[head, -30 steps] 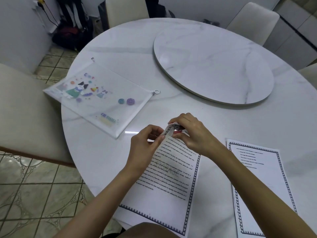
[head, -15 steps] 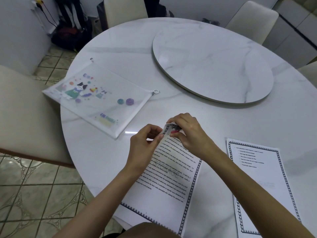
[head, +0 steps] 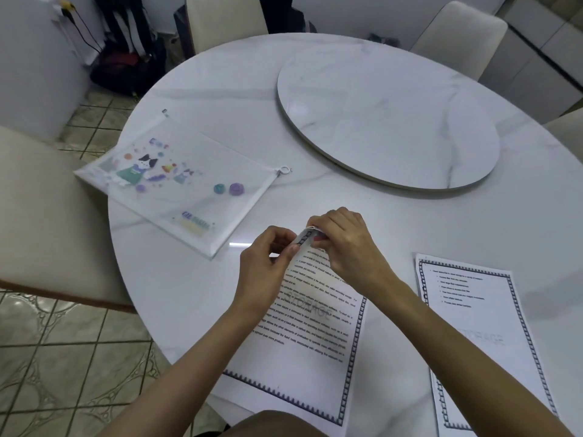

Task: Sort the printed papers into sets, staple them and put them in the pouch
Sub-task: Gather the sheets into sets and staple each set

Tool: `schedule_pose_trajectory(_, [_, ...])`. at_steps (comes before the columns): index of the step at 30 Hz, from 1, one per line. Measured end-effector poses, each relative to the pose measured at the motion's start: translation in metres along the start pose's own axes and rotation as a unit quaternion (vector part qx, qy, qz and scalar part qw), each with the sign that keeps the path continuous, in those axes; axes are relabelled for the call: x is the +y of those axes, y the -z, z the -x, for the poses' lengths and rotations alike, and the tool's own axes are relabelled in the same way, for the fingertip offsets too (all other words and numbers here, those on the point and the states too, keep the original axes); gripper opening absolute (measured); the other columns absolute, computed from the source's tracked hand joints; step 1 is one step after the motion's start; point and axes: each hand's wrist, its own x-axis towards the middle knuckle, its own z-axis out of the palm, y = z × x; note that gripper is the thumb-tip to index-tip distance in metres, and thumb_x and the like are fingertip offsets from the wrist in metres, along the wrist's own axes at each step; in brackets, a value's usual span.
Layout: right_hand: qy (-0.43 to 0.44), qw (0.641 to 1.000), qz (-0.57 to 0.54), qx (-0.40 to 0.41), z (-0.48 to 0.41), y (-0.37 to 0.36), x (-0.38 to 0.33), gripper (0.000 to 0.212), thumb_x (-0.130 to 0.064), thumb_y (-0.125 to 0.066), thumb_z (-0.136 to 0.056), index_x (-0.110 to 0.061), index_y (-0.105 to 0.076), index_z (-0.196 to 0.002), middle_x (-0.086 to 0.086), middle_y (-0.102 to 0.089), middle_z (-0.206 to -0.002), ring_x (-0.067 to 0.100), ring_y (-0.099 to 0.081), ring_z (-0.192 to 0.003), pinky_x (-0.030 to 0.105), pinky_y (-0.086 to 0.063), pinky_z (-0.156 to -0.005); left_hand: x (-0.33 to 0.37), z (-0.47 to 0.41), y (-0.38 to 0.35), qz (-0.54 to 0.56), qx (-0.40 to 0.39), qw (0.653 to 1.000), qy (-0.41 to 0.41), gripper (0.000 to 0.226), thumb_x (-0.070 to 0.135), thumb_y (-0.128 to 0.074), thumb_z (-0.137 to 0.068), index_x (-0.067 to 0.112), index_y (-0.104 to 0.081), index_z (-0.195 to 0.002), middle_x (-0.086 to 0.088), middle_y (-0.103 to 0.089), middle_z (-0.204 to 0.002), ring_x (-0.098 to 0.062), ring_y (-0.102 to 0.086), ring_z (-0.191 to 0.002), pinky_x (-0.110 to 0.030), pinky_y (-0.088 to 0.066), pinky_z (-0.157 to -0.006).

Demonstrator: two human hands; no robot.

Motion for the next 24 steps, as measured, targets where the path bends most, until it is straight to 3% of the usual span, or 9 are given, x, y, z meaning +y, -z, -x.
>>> schedule_pose_trajectory(4, [-0.007,0.998,-0.03,-0.052,-0.004,0.007,0.007,0.028,-0.019,-0.046,-0.08,-0.007,-0.063,-0.099,0.006,-0.065,-0.09,0.011,-0.045,-0.088,0.018,-0.024,-0.082,0.001,-0.004,-0.001,-0.004,-0.007,1.0,0.002,0.016,0.016,-0.062,-0.086,0.03,-0.055,-0.083,0.014,-0.062,-0.083,-0.002,-0.061,-0.08,-0.007,-0.047,-0.065])
schedule_pose_trajectory(9, [-0.059,0.991,-0.084,-0.09,0.002,0.005,0.01,0.035,-0.013,-0.058,-0.078,-0.004,-0.058,-0.112,0.009,-0.061,-0.104,0.012,-0.044,-0.097,0.017,-0.024,-0.086,-0.006,-0.006,-0.003,0.003,0.007,1.0,0.021,0.008,0.016,-0.062,-0.086,0.022,-0.058,-0.086,0.01,-0.063,-0.082,-0.005,-0.061,-0.079,-0.006,-0.047,-0.063])
schedule_pose_trajectory(14, [-0.151,0.978,-0.136,-0.046,0.019,0.008,0.019,0.037,-0.007,-0.066,-0.082,-0.008,-0.055,-0.117,-0.002,-0.052,-0.104,0.02,-0.056,-0.097,0.034,-0.039,-0.095,-0.026,-0.01,0.0,-0.017,0.01,0.997,0.073,0.008,0.021,-0.061,-0.088,0.018,-0.061,-0.095,0.007,-0.065,-0.089,-0.008,-0.062,-0.082,-0.006,-0.046,-0.06])
schedule_pose_trajectory(17, [-0.225,0.962,-0.151,-0.012,0.037,0.005,0.03,0.036,-0.007,-0.066,-0.083,-0.009,-0.054,-0.117,-0.005,-0.049,-0.103,0.023,-0.057,-0.098,0.037,-0.045,-0.094,-0.042,-0.012,0.004,-0.058,-0.001,0.992,0.11,0.017,0.023,-0.058,-0.09,0.018,-0.061,-0.106,0.011,-0.063,-0.088,-0.005,-0.061,-0.079,-0.005,-0.045,-0.059])
schedule_pose_trajectory(20, [-0.295,0.941,-0.163,0.022,0.058,0.0,0.037,0.037,-0.003,-0.065,-0.082,-0.007,-0.054,-0.117,0.0,-0.048,-0.105,0.021,-0.058,-0.094,0.024,-0.046,-0.093,-0.051,-0.008,0.006,-0.096,-0.004,0.988,0.124,0.025,0.017,-0.056,-0.091,0.014,-0.056,-0.116,0.014,-0.056,-0.086,0.003,-0.053,-0.073,0.0,-0.04,-0.056])
schedule_pose_trajectory(22, [-0.341,0.928,-0.146,0.041,0.072,-0.002,0.042,0.038,-0.001,-0.066,-0.081,-0.003,-0.055,-0.117,0.004,-0.045,-0.109,0.015,-0.053,-0.092,0.001,-0.037,-0.086,-0.057,-0.003,0.006,-0.11,-0.007,0.985,0.132,0.028,0.013,-0.055,-0.091,0.011,-0.054,-0.12,0.015,-0.054,-0.087,0.008,-0.049,-0.074,0.002,-0.038,-0.057])
schedule_pose_trajectory(24, [-0.391,0.911,-0.121,0.056,0.088,-0.006,0.048,0.039,-0.001,-0.067,-0.08,-0.001,-0.056,-0.118,0.012,-0.045,-0.114,0.016,-0.047,-0.098,-0.007,-0.027,-0.08,-0.062,0.003,0.006,-0.115,-0.007,0.983,0.143,0.027,0.012,-0.054,-0.092,0.01,-0.054,-0.119,0.017,-0.053,-0.086,0.011,-0.047,-0.074,0.005,-0.036,-0.056])
